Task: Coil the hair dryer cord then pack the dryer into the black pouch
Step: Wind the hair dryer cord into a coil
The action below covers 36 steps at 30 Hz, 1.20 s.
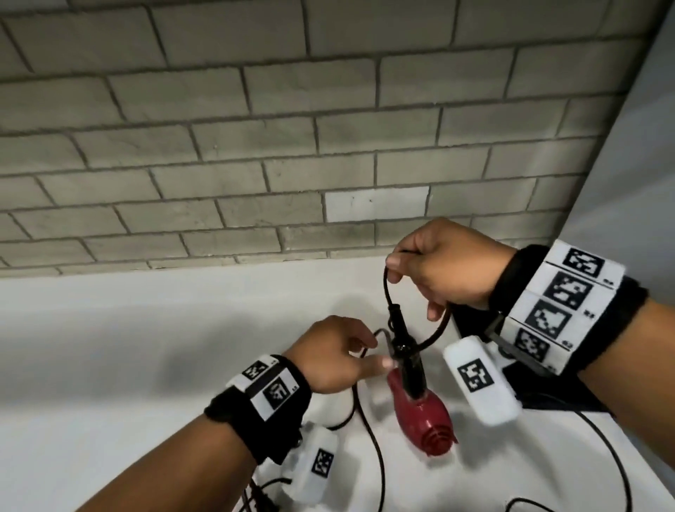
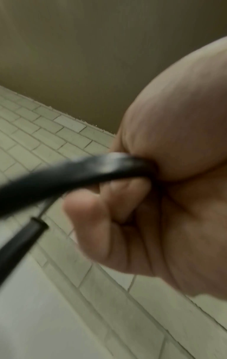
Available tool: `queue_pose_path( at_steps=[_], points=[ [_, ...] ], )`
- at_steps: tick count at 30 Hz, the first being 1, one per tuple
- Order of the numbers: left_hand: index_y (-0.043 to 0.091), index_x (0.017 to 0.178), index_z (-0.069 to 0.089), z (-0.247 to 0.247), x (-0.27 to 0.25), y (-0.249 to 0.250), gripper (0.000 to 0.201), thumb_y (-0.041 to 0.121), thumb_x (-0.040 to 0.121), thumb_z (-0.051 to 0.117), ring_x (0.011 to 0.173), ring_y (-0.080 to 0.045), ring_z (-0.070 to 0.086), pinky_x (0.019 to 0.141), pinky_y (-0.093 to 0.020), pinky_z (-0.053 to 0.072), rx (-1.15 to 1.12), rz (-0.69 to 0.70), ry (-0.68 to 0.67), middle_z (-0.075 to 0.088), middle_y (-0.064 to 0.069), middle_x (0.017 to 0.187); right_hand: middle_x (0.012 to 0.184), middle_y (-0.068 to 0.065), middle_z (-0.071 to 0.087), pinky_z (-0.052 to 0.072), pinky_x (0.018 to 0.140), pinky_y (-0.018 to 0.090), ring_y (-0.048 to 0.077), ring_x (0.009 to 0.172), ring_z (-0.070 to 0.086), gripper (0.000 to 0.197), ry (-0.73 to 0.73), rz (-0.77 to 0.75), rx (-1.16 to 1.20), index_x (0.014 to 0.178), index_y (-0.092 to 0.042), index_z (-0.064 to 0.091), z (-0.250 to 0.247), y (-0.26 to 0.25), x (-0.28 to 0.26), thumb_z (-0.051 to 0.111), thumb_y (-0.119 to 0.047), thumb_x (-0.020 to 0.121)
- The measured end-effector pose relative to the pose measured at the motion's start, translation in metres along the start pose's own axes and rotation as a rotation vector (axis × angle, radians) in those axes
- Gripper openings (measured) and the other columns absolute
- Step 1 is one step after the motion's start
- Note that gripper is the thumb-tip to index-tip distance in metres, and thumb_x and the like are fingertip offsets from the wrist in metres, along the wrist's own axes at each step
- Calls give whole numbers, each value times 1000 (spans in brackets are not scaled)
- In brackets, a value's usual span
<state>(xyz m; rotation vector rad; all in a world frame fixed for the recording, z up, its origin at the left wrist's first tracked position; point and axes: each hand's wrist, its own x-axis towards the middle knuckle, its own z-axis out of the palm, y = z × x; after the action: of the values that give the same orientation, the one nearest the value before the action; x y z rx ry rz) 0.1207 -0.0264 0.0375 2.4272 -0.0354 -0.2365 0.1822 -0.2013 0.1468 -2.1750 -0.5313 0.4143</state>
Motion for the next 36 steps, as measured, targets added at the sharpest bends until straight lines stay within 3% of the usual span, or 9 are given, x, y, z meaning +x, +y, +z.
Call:
queue_pose_path(
  at_steps=[8, 13, 15, 18, 21, 26, 32, 34, 36],
  points=[
    [32, 117, 52, 14, -12, 37, 66, 61, 62, 74, 99, 1, 59, 79, -16, 47, -121, 303, 334, 61, 16, 111, 45, 6, 40, 57, 45, 38, 19, 31, 41, 16, 84, 182, 389, 91, 6, 58, -5, -25, -12, 49, -6, 96],
    [33, 84, 68, 16, -7, 54, 9, 42, 85, 65, 85, -6, 71, 79, -32, 58, -417, 296, 450, 73, 9, 79, 59, 17, 58, 60, 49, 42, 34, 49, 69, 16, 60, 201, 607, 108, 6, 52, -4, -35, -14, 41, -1, 98],
    [24, 69, 67, 10, -9, 59, 30, 41, 92, 57, 77, -18, 75, 73, -40, 60, -548, 276, 400, 66, 6, 64, 65, 17, 61, 60, 47, 40, 33, 54, 72, 16, 91, 181, 600, 110, 5, 51, -8, -39, -14, 43, 0, 97],
    [1, 71, 62, -12, -13, 68, 30, 19, 95, 57, 46, 0, 54, 52, -19, 45, -642, 285, 441, 50, 1, 58, 75, 18, 64, 63, 59, 43, 33, 59, 73, 18, 145, 140, 555, 110, -8, 48, -14, -38, -12, 50, 2, 95],
    [15, 61, 60, -38, -10, 70, 23, 28, 80, 58, 50, -9, 41, 58, -32, 34, -496, 327, 553, 44, 12, 47, 78, 20, 68, 60, 70, 40, 32, 65, 70, 16, 58, 128, 487, 107, -6, 55, -21, -36, -9, 56, -16, 94],
    [26, 57, 61, -84, 3, 78, 25, 20, 81, 55, 55, -7, 44, 66, -34, 36, -570, 331, 586, 49, 15, 51, 51, 12, 62, 42, 51, 30, 24, 44, 54, 32, -194, -25, 173, 75, -2, 63, -22, -23, -11, 62, -31, 90],
    [22, 107, 48, -65, 2, 58, 41, 29, 70, 62, 101, -12, 48, 84, -29, 41, -176, 178, 660, 45, 4, 109, 37, 6, 54, 38, 43, 26, 19, 32, 45, 32, -84, -174, 223, 69, 3, 67, -22, -33, -19, 62, -19, 92],
    [17, 93, 52, -47, -12, 55, 30, 30, 68, 63, 79, -17, 52, 68, -31, 44, -374, 300, 879, 53, 1, 90, 35, 5, 51, 38, 40, 24, 18, 31, 43, 32, -59, -195, 305, 69, 3, 67, -24, -40, -22, 62, -20, 91],
    [4, 83, 57, -31, -24, 59, 30, 32, 76, 62, 68, -23, 55, 65, -38, 44, -688, 431, 614, 59, -10, 73, 34, 5, 49, 36, 38, 23, 17, 29, 41, 32, -83, -212, 386, 69, 2, 66, -26, -48, -25, 62, -20, 91]
  ],
)
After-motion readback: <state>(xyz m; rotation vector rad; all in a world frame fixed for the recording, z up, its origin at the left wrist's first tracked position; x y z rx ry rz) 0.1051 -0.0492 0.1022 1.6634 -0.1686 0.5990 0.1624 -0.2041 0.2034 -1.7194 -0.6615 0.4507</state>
